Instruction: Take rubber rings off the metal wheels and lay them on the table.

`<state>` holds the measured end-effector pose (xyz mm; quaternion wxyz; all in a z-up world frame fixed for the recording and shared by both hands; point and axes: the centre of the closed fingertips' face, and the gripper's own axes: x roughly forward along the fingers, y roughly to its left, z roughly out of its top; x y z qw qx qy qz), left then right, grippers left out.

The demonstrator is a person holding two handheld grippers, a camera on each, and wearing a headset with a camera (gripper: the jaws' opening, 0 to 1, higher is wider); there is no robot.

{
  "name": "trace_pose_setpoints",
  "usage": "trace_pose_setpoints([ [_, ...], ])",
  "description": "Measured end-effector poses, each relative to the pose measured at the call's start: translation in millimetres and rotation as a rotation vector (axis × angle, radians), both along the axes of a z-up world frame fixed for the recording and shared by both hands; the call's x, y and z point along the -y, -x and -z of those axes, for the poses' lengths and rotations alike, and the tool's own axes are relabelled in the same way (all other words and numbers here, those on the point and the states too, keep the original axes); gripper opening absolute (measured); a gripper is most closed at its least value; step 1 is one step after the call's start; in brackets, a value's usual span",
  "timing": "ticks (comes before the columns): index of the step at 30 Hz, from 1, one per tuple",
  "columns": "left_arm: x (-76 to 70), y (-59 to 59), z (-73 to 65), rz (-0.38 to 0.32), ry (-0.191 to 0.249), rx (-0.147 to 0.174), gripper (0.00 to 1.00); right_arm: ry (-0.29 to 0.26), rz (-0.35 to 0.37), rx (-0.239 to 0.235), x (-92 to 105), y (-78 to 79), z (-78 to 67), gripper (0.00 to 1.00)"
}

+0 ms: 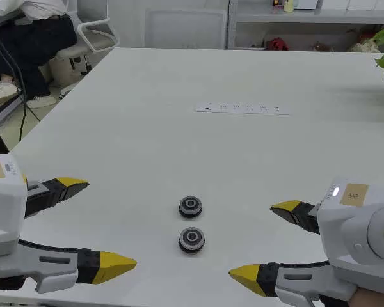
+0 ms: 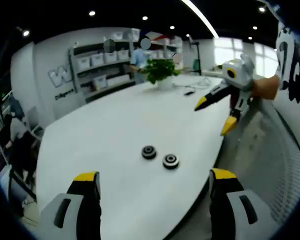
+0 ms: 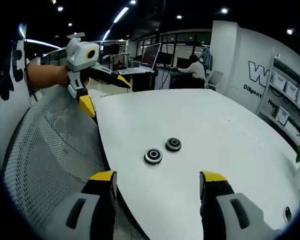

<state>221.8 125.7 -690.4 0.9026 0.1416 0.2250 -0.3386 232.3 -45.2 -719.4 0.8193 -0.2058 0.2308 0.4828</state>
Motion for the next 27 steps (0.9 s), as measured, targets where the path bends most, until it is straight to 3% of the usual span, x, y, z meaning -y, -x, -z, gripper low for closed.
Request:
trace_pose_setpoints([
  [2,-0.4,-0.5,-2.4,0.0,0.0,0.014,0.89,0.002,0.0,-0.002,0.1,0.1,0.4,0.63],
  [9,-2.2,-1.6,-1.6,-0.009,-0.005,0.014,0.91,0.01,-0.003,-0.003,0.4,0.7,1.8,0.62],
  [27,-0.1,0.9,1.7,0.005,-0.011,-0.001,0.91,0.018,-0.008,-0.014,0.5,2.3,4.4,0.61],
])
